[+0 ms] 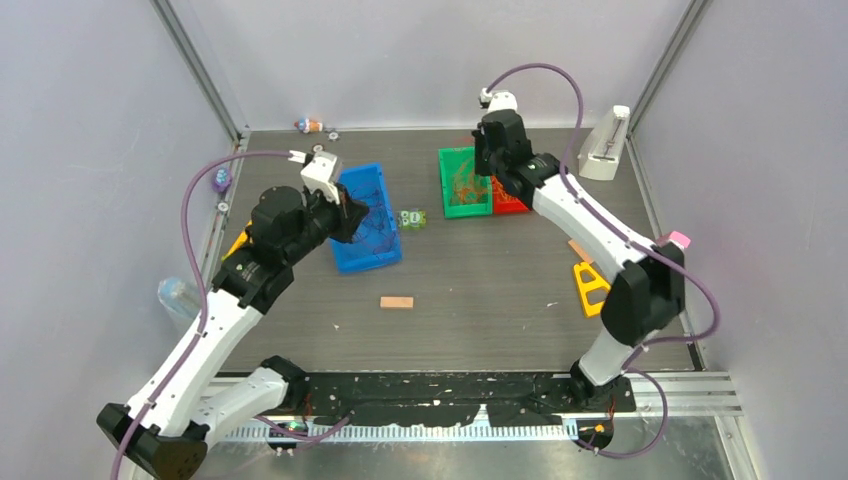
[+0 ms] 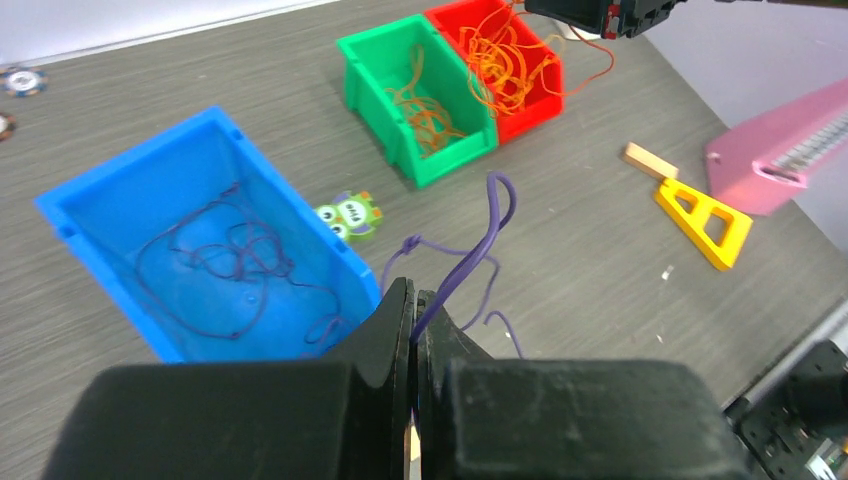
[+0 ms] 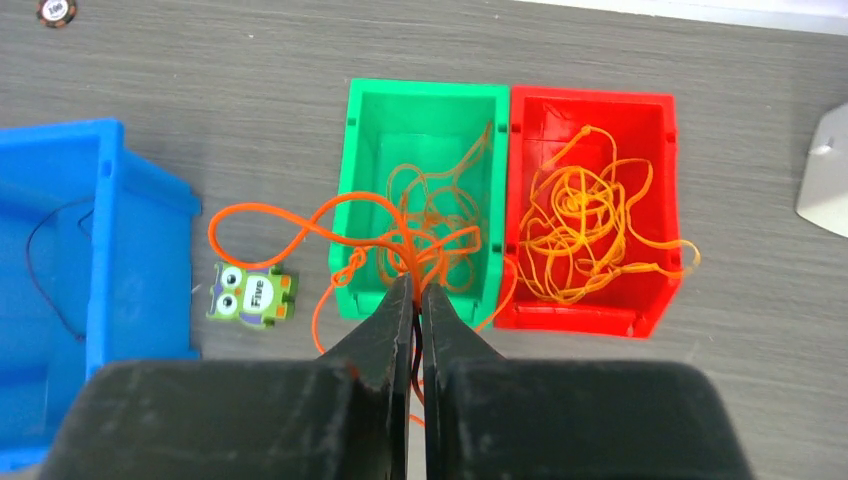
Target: Untangle the cables
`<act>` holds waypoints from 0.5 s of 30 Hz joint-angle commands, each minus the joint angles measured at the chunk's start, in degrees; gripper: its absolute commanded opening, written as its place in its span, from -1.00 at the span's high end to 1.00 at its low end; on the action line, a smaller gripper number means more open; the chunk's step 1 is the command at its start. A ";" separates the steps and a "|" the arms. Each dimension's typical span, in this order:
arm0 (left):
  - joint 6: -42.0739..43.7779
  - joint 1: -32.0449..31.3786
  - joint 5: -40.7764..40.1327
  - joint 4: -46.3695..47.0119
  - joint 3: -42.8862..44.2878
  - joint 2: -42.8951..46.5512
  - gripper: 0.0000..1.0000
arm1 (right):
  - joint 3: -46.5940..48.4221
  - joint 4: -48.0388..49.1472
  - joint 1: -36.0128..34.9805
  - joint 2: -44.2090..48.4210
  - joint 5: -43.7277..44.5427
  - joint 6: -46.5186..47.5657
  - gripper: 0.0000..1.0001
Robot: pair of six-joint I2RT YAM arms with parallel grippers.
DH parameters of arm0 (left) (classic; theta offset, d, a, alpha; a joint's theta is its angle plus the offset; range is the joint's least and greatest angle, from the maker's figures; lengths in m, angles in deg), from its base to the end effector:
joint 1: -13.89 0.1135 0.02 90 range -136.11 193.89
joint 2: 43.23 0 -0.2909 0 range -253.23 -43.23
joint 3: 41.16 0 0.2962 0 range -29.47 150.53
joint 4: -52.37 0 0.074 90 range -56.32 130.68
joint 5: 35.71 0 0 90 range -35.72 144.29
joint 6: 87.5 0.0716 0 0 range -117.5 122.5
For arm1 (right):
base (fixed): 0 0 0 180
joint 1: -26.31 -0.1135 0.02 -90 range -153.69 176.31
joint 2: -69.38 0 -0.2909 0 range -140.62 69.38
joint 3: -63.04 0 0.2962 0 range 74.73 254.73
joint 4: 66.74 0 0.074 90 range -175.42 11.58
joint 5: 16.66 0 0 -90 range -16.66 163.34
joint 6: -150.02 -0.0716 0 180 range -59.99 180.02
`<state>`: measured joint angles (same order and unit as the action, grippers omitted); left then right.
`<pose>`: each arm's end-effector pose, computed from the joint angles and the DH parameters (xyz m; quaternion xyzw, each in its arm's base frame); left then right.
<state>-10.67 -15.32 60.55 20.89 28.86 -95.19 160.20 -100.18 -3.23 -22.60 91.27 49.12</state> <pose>0.2262 -0.1354 0.4007 0.1428 0.7713 -0.2636 0.5614 0.4026 0.2028 0.3637 -0.0584 0.8496 0.0497 0.5218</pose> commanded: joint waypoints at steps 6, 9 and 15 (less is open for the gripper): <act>0.86 8.46 -1.07 0.72 6.10 -8.23 1.00 | 13.83 4.76 2.97 -17.38 -1.69 0.40 0.89; -0.71 11.71 2.35 1.29 9.33 -13.60 1.00 | 16.47 4.73 4.05 -23.00 -3.92 0.08 0.89; -4.01 15.26 2.74 4.82 11.38 -22.88 1.00 | 26.97 -0.98 5.88 -37.17 -10.27 -3.84 0.90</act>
<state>-12.15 -1.81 61.92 21.81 37.51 -114.04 179.28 -97.86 1.65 -53.38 85.63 48.55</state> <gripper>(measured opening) 0.005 0.080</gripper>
